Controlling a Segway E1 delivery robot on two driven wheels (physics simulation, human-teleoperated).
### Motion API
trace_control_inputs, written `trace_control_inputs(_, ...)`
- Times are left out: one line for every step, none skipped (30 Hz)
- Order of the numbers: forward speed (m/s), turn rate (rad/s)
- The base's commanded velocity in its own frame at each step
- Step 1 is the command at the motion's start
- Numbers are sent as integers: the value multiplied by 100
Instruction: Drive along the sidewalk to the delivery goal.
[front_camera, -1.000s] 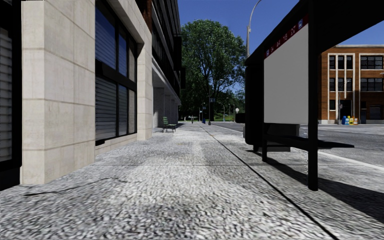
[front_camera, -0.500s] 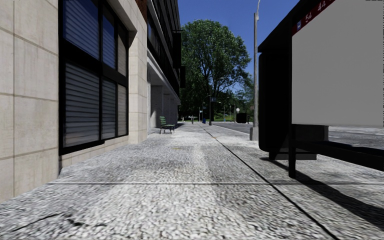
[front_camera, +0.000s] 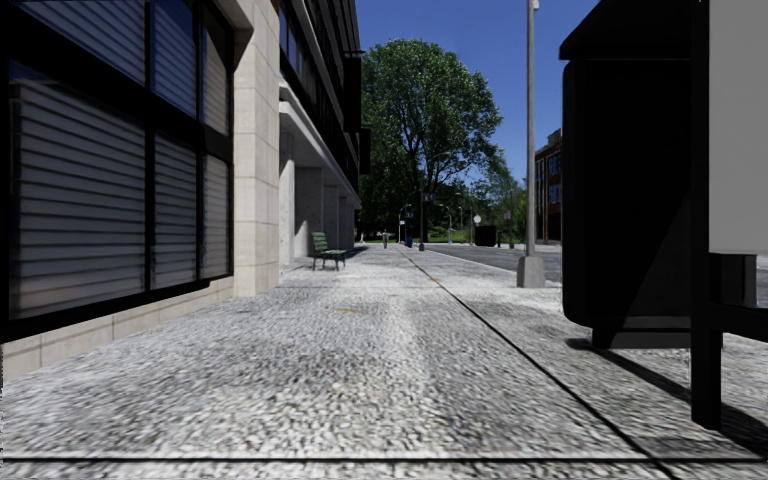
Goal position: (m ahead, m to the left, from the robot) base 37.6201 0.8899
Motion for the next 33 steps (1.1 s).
trace_control_inputs(200, 0)
trace_control_inputs(200, 0)
trace_control_inputs(200, 0)
trace_control_inputs(200, 0)
trace_control_inputs(200, 0)
trace_control_inputs(200, 0)
trace_control_inputs(200, 0)
trace_control_inputs(200, 0)
trace_control_inputs(200, 0)
trace_control_inputs(200, 0)
trace_control_inputs(200, 0)
trace_control_inputs(200, 0)
trace_control_inputs(200, 0)
trace_control_inputs(200, 0)
trace_control_inputs(200, 0)
trace_control_inputs(200, 0)
trace_control_inputs(200, 0)
trace_control_inputs(200, 0)
trace_control_inputs(200, 0)
trace_control_inputs(200, 0)
trace_control_inputs(200, 0)
trace_control_inputs(200, 0)
trace_control_inputs(200, 0)
trace_control_inputs(200, 0)
trace_control_inputs(200, 0)
trace_control_inputs(200, 0)
trace_control_inputs(200, 0)
trace_control_inputs(200, 0)
trace_control_inputs(200, 0)
trace_control_inputs(200, 0)
trace_control_inputs(200, 0)
trace_control_inputs(200, 0)
trace_control_inputs(200, 0)
